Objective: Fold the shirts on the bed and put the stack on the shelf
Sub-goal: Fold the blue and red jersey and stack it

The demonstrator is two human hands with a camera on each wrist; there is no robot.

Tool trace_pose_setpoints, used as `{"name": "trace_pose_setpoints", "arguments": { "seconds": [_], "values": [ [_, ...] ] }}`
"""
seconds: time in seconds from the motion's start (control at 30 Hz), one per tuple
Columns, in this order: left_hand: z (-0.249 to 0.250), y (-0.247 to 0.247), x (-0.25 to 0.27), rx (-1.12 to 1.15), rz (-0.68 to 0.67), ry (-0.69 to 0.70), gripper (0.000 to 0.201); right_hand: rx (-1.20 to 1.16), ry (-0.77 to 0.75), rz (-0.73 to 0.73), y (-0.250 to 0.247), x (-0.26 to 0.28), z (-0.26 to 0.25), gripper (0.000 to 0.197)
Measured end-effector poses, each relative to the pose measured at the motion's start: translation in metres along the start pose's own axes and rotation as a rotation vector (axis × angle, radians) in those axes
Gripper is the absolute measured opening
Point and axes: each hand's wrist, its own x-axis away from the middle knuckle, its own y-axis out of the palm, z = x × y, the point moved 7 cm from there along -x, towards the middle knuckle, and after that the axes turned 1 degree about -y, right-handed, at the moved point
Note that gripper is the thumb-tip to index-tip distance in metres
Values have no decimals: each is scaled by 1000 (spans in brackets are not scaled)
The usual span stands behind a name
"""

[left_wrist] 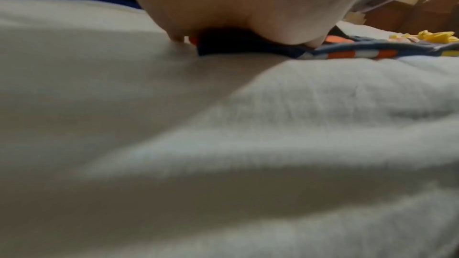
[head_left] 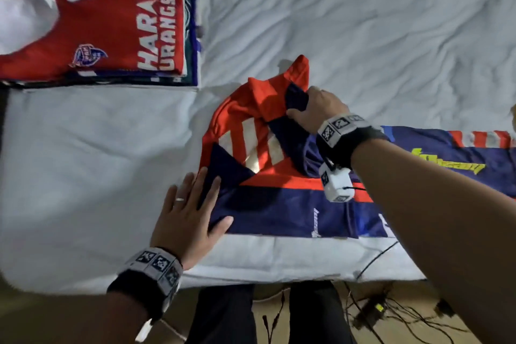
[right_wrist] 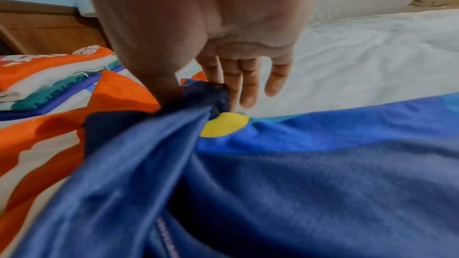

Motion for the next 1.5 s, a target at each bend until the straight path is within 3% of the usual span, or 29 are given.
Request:
{"name": "trace_pose_setpoints", "arguments": {
  "seconds": [0.1, 0.23, 0.33, 0.43, 0.5, 0.53, 0.57, 0.63, 0.7, 0.77, 0.83, 0.9, 1.0, 1.03, 1.1, 1.17, 1.23, 1.33, 1.43, 1.5],
  "values": [
    [-6, 13, 1, -4, -41, -26, 82, -9, 7, 53, -6, -4, -5, 32],
    [2, 0, -5, 86, 32, -79, 77, -189, -64, 228, -40, 27, -11, 25],
    [2, -31, -7, 209, 214, -106, 63, -343, -350, 356, -61, 82, -35, 21],
    [-3, -57, -8, 569, 361, -62, 60, -335, -712, 324, -43, 152, -64, 18],
    [-11, -53, -6, 1015, 300, -180, 66, -220, -872, 213, -3, 192, -70, 18],
    [-12, -46, -6, 1206, 203, -278, 71, -147, -931, 152, 20, 207, -70, 17],
    [-9, -37, -6, 1316, 88, -354, 77, -82, -974, 102, 43, 222, -66, 17],
    [-2, -26, -2, 1319, -82, -434, 86, -2, -1000, 8, 82, 243, -55, 17],
    [3, -20, 1, 1115, -116, -384, 87, -20, -954, -51, 99, 254, -45, 22],
    [7, -12, 8, 913, -106, -322, 65, -135, -838, -19, 97, 255, -36, 25],
    [9, -8, 16, 844, -58, -335, 42, -270, -646, 107, 88, 250, -23, 20],
    [8, -11, 23, 840, -23, -373, 36, -323, -372, 211, 81, 240, -3, 24],
    [5, -8, 36, 948, -24, -443, 23, -308, 129, -13, 93, 227, 29, 39],
    [5, -5, 41, 1026, -31, -471, 19, -301, 221, -107, 98, 227, 34, 38],
    [7, 0, 51, 1197, -37, -523, 13, -347, 232, -164, 100, 226, 33, 27],
    [10, 3, 59, 1273, -57, -549, 8, -465, 217, -124, 98, 224, 34, 18],
    [10, 5, 63, 1136, -121, -554, 13, -612, 215, -89, 99, 227, 38, 17],
    [6, 0, 65, 731, -227, -492, 17, -738, 231, -179, 110, 237, 45, 22],
    [-6, -19, 57, 486, -220, -452, 23, -491, 156, -248, 109, 242, 46, 33],
    [-22, -35, 47, 435, -163, -467, 25, -173, 44, -125, 89, 240, 37, 36]
  ]
}}
